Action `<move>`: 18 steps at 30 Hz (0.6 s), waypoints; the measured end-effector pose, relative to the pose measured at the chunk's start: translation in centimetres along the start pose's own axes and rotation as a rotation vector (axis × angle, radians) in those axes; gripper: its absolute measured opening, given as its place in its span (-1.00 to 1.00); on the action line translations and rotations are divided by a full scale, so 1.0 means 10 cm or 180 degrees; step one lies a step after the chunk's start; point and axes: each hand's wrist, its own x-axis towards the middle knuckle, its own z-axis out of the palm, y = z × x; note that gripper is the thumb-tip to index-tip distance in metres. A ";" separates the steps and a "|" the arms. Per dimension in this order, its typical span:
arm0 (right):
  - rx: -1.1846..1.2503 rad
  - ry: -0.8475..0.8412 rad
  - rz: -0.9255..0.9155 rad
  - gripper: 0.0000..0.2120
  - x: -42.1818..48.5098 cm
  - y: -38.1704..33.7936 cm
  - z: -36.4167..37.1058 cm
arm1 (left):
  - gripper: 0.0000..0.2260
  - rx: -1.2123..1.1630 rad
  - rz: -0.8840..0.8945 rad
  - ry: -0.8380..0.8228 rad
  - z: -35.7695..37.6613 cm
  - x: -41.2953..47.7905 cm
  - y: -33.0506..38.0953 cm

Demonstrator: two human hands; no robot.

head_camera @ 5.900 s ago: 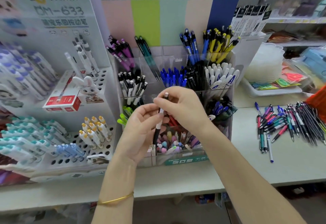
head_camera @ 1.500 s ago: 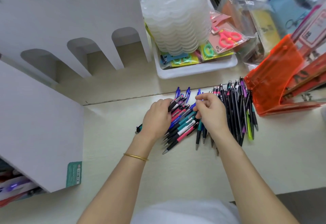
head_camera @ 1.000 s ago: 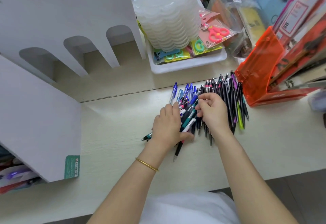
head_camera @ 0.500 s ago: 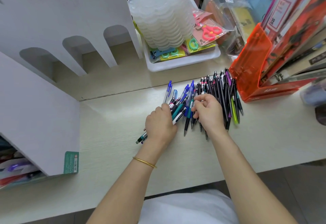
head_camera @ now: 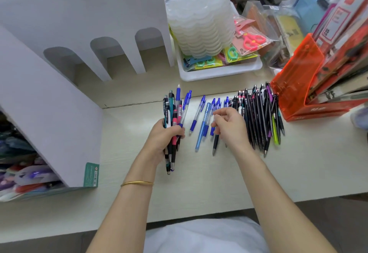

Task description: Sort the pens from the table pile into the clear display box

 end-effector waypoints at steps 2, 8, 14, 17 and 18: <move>0.0005 -0.0343 0.0052 -0.81 -0.04 -0.07 0.13 | -0.79 -0.0264 0.0068 -0.0065 -0.03 -0.01 -0.02; -0.0088 -0.1037 -0.0910 -0.89 -0.22 -0.56 0.53 | -0.64 -0.0065 0.1221 0.0237 -0.11 -0.04 0.01; -0.0631 -0.1514 -0.1829 -0.77 -0.21 -0.68 0.74 | -0.75 0.0404 0.1940 0.0710 -0.28 0.08 0.14; -0.0968 -0.1655 -0.1648 -0.68 -0.22 -0.53 0.84 | -0.81 0.0635 0.1860 0.0806 -0.33 0.12 -0.04; -0.1037 -0.1666 -0.1611 -0.67 -0.23 -0.50 0.86 | -0.80 0.0637 0.1877 0.0813 -0.33 0.13 -0.09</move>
